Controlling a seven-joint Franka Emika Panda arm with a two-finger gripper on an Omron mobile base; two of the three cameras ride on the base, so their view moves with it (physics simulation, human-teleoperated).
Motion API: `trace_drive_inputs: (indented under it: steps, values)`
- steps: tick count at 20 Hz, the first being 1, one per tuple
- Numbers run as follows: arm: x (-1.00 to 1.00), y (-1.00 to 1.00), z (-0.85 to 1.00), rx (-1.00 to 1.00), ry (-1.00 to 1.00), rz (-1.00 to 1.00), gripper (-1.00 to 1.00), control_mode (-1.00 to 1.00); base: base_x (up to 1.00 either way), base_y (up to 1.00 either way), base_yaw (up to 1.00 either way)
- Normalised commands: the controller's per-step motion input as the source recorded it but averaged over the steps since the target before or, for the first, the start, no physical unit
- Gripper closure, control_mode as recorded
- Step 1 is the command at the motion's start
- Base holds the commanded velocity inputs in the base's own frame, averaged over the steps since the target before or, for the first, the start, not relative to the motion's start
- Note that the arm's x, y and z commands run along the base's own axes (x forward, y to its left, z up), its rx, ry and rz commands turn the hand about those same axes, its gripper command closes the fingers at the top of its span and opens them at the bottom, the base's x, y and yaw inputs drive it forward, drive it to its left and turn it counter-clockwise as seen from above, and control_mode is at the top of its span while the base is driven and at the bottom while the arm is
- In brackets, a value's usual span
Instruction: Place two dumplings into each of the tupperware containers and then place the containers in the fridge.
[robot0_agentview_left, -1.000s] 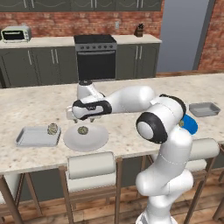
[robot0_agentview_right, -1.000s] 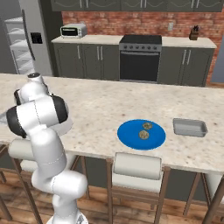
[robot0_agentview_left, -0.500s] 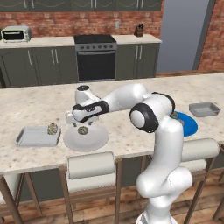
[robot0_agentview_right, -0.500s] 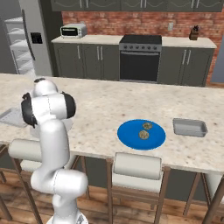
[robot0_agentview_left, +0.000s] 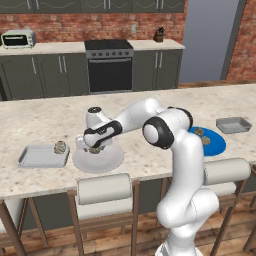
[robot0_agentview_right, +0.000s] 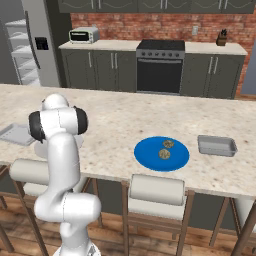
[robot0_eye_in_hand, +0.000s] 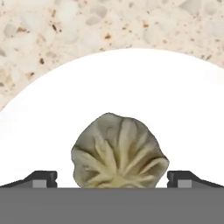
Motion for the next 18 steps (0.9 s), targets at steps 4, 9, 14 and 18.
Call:
trace_drive_inputs:
  steps: [4,9,14,18]
  values:
    - [0.45,0.0,-0.32,0.03,0.0,0.07,-1.0,-1.0,0.0,0.0,0.0]
    - [0.23,0.0,-0.36,0.01,0.0,0.05,1.0,-1.0,0.0,0.0,0.0]
    - [-0.32,-0.19,0.0,0.09,-0.01,0.0,1.0,-1.0,0.0,0.0,0.0]
    - [-0.4,-0.01,0.39,0.26,-0.16,0.0,1.0,-1.0,0.0,0.0,0.0]
